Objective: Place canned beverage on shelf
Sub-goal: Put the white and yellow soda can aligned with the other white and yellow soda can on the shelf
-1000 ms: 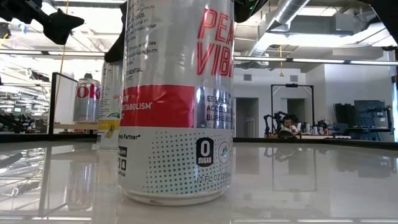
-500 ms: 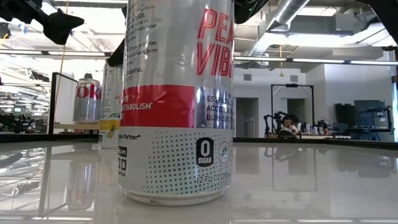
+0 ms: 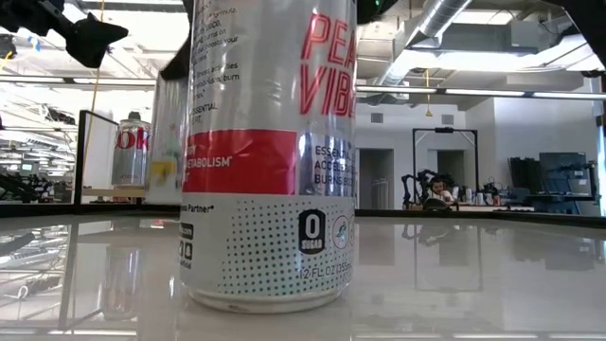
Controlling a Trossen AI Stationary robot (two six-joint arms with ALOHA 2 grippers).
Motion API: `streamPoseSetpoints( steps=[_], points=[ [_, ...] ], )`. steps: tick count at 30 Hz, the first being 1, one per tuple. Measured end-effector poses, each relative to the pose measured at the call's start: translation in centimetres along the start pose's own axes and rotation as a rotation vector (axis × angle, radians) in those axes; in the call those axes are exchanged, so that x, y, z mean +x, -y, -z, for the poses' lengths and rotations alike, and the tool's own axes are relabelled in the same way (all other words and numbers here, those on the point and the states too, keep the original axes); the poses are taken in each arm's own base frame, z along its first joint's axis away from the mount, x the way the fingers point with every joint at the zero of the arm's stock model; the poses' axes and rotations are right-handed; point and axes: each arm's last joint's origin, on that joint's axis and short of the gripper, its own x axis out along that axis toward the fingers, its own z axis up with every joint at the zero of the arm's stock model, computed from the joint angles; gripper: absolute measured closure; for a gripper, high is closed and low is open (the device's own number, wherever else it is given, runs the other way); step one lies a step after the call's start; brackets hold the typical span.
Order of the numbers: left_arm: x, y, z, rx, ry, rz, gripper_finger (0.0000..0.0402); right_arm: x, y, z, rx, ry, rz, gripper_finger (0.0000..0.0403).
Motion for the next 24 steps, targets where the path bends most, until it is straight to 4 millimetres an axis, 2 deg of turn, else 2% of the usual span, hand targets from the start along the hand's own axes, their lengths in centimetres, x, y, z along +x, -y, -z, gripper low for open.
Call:
streamPoseSetpoints(
  steps=[4, 13, 24],
  points=[
    [0.0, 0.0, 0.0, 0.0, -0.001, 0.001, 0.0084, -0.4, 0.2, -1.8, 0.022, 0.037, 0.085, 0.0127],
    [0.0, 0.0, 0.0, 0.0, -0.001, 0.002, 0.0084, -1.0, 1.4, -3.7, 0.076, 0.052, 0.382, 0.0126],
    [0.0, 0.0, 0.0, 0.0, -0.001, 0.004, 0.0084, -0.4, 4.6, -3.4, 0.252, 0.067, 0.509, 0.0125]
  ],
)
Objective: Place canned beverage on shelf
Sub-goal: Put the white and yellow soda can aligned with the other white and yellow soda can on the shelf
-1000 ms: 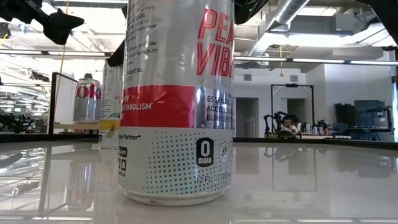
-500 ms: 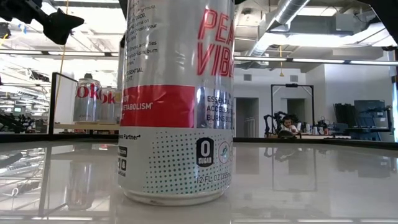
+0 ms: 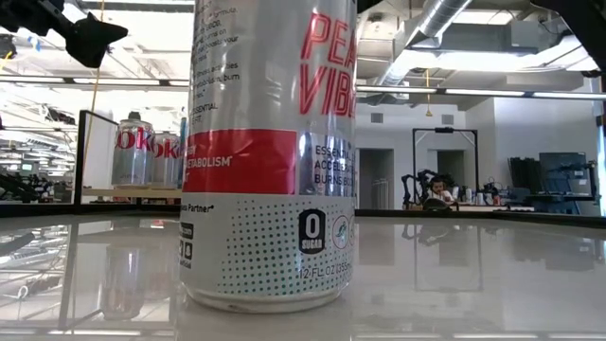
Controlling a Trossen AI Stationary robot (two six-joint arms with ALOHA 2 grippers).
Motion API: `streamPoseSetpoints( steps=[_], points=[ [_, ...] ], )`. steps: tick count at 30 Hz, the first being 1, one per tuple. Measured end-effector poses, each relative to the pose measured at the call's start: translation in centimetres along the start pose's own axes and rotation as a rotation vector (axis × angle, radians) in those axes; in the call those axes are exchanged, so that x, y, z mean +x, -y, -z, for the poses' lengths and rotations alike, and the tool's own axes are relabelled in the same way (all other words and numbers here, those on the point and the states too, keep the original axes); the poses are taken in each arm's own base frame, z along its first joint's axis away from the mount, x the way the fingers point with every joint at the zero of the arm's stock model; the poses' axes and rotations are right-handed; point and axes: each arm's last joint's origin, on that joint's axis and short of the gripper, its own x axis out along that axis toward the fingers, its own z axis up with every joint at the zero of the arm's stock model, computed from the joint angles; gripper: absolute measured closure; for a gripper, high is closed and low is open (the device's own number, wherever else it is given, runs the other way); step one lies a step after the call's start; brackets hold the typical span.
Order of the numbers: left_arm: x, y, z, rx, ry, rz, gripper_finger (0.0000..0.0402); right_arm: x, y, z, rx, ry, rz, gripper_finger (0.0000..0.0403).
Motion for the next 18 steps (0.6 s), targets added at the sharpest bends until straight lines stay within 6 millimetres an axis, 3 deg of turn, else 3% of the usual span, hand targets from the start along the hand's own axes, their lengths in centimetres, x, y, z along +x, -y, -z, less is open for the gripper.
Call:
streamPoseSetpoints(
  steps=[7, 18],
  points=[
    [0.0, 0.0, 0.0, 0.0, 0.0, 0.001, 0.0084, 1.4, 1.8, -0.5, 0.085, 0.005, 0.05, 0.0125],
    [0.0, 0.0, 0.0, 0.0, 0.0, 0.001, 0.0084, 2.9, 4.0, -0.5, 0.052, -0.041, 0.107, 0.0125]
  ],
)
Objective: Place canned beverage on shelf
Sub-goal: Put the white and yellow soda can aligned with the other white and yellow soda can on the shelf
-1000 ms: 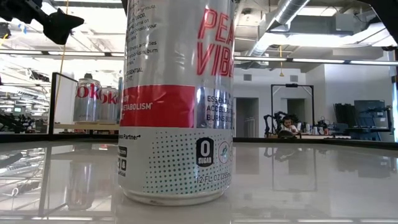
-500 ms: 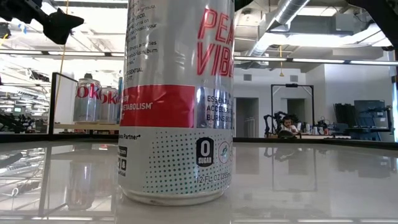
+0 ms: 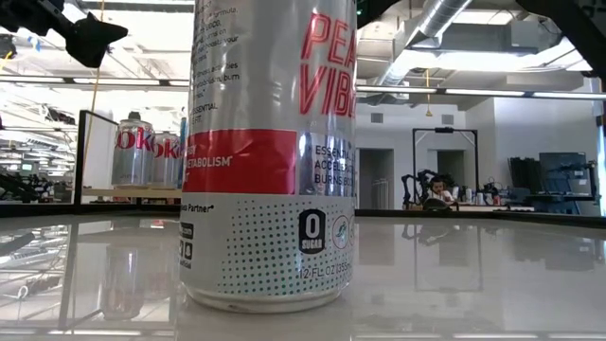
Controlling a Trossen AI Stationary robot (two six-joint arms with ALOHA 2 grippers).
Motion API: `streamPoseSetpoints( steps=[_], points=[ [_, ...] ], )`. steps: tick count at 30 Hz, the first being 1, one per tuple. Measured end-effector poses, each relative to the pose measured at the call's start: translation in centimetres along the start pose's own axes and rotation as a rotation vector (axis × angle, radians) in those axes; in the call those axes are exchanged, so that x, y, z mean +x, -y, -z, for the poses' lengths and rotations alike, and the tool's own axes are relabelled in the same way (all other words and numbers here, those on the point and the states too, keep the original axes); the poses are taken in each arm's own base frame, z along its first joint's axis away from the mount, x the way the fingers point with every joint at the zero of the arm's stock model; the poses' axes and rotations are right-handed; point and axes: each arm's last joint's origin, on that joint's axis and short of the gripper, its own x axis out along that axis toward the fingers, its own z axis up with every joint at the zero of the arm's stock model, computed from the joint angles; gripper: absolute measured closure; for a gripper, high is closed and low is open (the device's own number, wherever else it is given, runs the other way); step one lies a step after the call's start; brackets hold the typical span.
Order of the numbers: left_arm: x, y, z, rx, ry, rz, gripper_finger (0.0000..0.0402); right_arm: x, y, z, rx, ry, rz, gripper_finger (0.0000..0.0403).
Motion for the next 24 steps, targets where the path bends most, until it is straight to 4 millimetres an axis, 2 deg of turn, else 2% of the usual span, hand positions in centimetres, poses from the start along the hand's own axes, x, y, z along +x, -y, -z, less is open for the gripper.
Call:
streamPoseSetpoints(
  steps=[12, 24],
  points=[
    [0.0, 0.0, 0.0, 0.0, 0.0, 0.0, 0.0084, 1.1, 1.2, -0.4, -0.069, -0.017, -0.013, 0.0125],
    [0.0, 0.1, 0.0, 0.003, -0.001, 0.021, 0.0084, 1.9, 1.6, 0.0, -0.103, -0.029, -0.003, 0.0125]
  ],
)
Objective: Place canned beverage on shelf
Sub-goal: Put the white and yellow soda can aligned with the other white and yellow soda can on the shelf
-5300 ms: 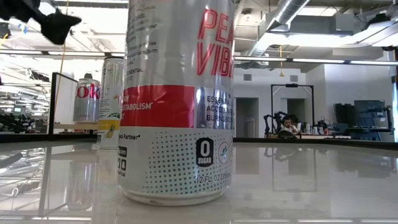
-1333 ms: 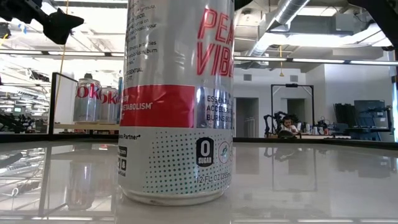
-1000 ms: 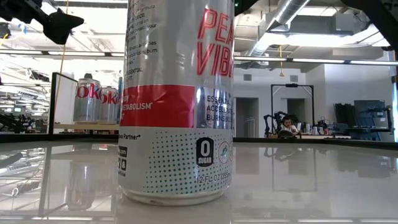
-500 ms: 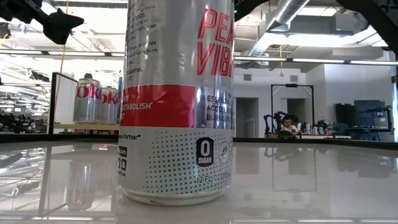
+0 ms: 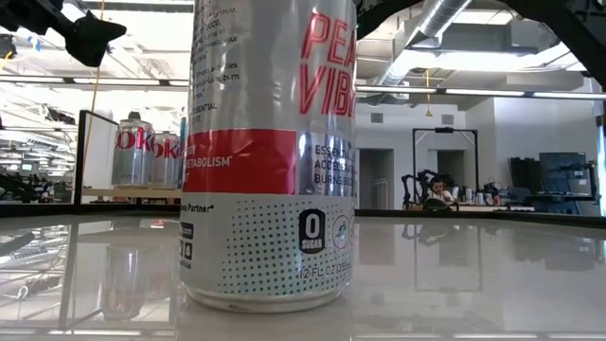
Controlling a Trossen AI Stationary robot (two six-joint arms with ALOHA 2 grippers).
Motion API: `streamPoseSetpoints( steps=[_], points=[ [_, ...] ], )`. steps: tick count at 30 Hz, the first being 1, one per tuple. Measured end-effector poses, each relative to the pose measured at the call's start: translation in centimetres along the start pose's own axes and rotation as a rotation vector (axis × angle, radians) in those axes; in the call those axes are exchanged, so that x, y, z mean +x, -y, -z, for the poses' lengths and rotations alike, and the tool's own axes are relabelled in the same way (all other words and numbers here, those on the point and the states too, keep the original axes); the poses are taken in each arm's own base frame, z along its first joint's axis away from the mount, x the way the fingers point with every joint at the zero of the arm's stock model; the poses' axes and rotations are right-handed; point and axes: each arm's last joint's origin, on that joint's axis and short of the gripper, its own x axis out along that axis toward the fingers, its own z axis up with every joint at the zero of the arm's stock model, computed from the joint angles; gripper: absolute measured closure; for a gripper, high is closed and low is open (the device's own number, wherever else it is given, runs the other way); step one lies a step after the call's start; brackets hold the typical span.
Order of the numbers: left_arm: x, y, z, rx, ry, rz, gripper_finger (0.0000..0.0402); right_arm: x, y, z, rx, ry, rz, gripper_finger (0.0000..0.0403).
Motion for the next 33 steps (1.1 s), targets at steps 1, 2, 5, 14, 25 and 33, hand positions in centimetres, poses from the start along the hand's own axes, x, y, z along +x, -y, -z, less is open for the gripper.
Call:
streamPoseSetpoints(
  steps=[1, 2, 5, 14, 25, 33],
  points=[
    [0.0, 0.0, 0.0, 0.0, 0.0, 0.0, 0.0084, 0.0, -0.01, -0.04, -0.008, 0.003, -0.001, 0.0125],
    [0.0, 0.0, 0.0, 0.0, 0.0, 0.0, 0.0084, 0.0, -0.03, -0.1, -0.016, 0.009, -0.002, 0.0125],
    [0.0, 0.0, 0.0, 0.0, 0.0, 0.0, 0.0084, 0.0, -0.05, -0.21, -0.017, 0.019, -0.004, 0.0125],
    [0.0, 0.0, 0.0, 0.0, 0.0, 0.001, 0.0084, 0.04, -0.08, -0.17, -0.02, 0.008, -0.035, 0.0125],
    [0.0, 0.0, 0.0, 0.0, 0.0, 0.001, 0.0084, 0.57, 0.53, -0.37, -0.011, 0.002, -0.061, 0.0125],
    [0.0, 0.0, 0.0, 0.001, 0.0, 0.001, 0.0084, 0.88, 0.87, -0.63, -0.031, 0.013, -0.077, 0.0125]
  ],
)
